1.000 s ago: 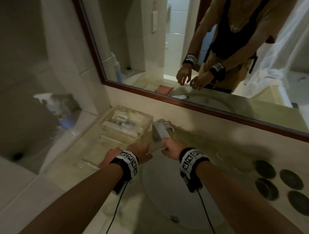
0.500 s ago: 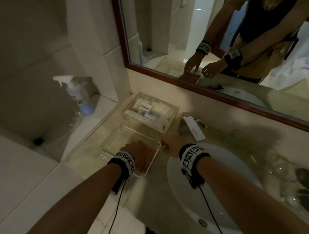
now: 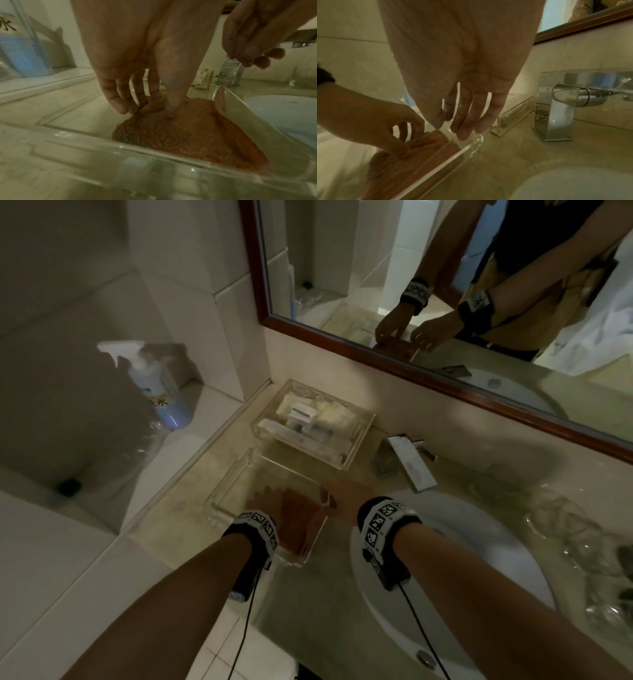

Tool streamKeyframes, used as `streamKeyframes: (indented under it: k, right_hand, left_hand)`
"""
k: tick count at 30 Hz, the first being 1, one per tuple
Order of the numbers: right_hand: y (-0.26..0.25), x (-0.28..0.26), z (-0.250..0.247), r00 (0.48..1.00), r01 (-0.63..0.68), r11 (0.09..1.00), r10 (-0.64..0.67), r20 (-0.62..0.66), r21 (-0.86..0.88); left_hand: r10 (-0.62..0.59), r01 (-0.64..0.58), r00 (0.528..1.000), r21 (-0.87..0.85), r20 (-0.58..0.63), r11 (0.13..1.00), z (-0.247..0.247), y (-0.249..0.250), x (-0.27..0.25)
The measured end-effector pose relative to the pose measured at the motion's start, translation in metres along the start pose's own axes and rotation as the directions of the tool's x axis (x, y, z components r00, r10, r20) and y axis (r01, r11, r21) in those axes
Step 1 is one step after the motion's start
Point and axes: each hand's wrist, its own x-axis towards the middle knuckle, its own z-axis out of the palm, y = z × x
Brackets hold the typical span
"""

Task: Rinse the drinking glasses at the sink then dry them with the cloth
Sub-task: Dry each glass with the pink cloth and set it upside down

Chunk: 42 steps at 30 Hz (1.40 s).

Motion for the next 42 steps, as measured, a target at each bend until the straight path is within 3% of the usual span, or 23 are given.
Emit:
streamKeyframes:
  k: [4, 6, 10, 14, 19, 21, 23, 25, 28, 33, 37, 41, 42]
  right_hand:
    - [-0.002, -0.005, -0.001, 1.000, -0.009, 1.000, 0.010, -0.014, 0.022]
    - [-0.001, -0.007, -0.003, 1.000, -0.026, 0.999, 0.027, -0.016, 0.045]
    - [-0.004, -0.017, -0.010, 0.997, -0.060, 0.982, 0.068, -0.038, 0.178]
    - [-0.007, -0.036, -0.015, 0.992, -0.020, 0.932, 0.065, -0.112, 0.363]
    - [0.001, -0.068, -0.030, 0.964, 0.074, 0.901, 0.044, -0.261, 0.427]
    - [0.009, -0.086, -0.038, 0.939, 0.102, 0.891, 0.060, -0.338, 0.442]
    - [0.019, -0.109, -0.046, 0.900, 0.133, 0.884, 0.082, -0.429, 0.447]
    - [0.032, -0.135, -0.053, 0.858, 0.157, 0.867, 0.118, -0.499, 0.474]
    - [0.053, -0.174, -0.064, 0.800, 0.174, 0.836, 0.187, -0.570, 0.520]
    - [0.096, -0.241, -0.077, 0.753, 0.106, 0.788, 0.335, -0.566, 0.607]
    - [0.140, -0.297, -0.071, 0.708, 0.084, 0.795, 0.376, -0.597, 0.600]
    - [0.181, -0.352, -0.054, 0.754, 0.043, 0.747, 0.411, -0.512, 0.663]
    - [0.189, -0.365, -0.049, 0.776, 0.031, 0.733, 0.410, -0.479, 0.679]
  left_hand:
    - [0.026, -0.028, 0.999, -0.042, -0.039, 0.999, -0.009, -0.001, -0.002]
    - [0.107, -0.112, 0.994, -0.167, -0.034, 0.980, -0.013, -0.002, -0.004]
    - [0.211, -0.257, 0.965, -0.412, -0.154, 0.874, -0.030, 0.008, -0.019]
    - [0.378, -0.463, 0.886, -0.453, -0.269, 0.762, -0.053, 0.032, -0.040]
    - [0.538, -0.625, 0.773, -0.552, -0.337, 0.552, -0.085, 0.067, -0.072]
    - [0.599, -0.699, 0.709, -0.482, -0.372, 0.528, -0.095, 0.081, -0.080]
    - [0.619, -0.718, 0.691, -0.451, -0.374, 0.529, -0.102, 0.098, -0.086]
    - [0.631, -0.725, 0.685, -0.417, -0.363, 0.548, -0.109, 0.119, -0.093]
    - [0.713, -0.740, 0.659, -0.375, -0.239, 0.558, -0.113, 0.157, -0.108]
    - [0.833, -0.810, 0.542, -0.333, -0.112, 0.483, -0.103, 0.231, -0.129]
    - [0.869, -0.847, 0.492, -0.256, -0.045, 0.466, -0.089, 0.293, -0.146]
    - [0.891, -0.880, 0.454, -0.171, -0.024, 0.443, -0.069, 0.351, -0.161]
    - [0.885, -0.875, 0.466, -0.150, -0.010, 0.460, -0.062, 0.365, -0.162]
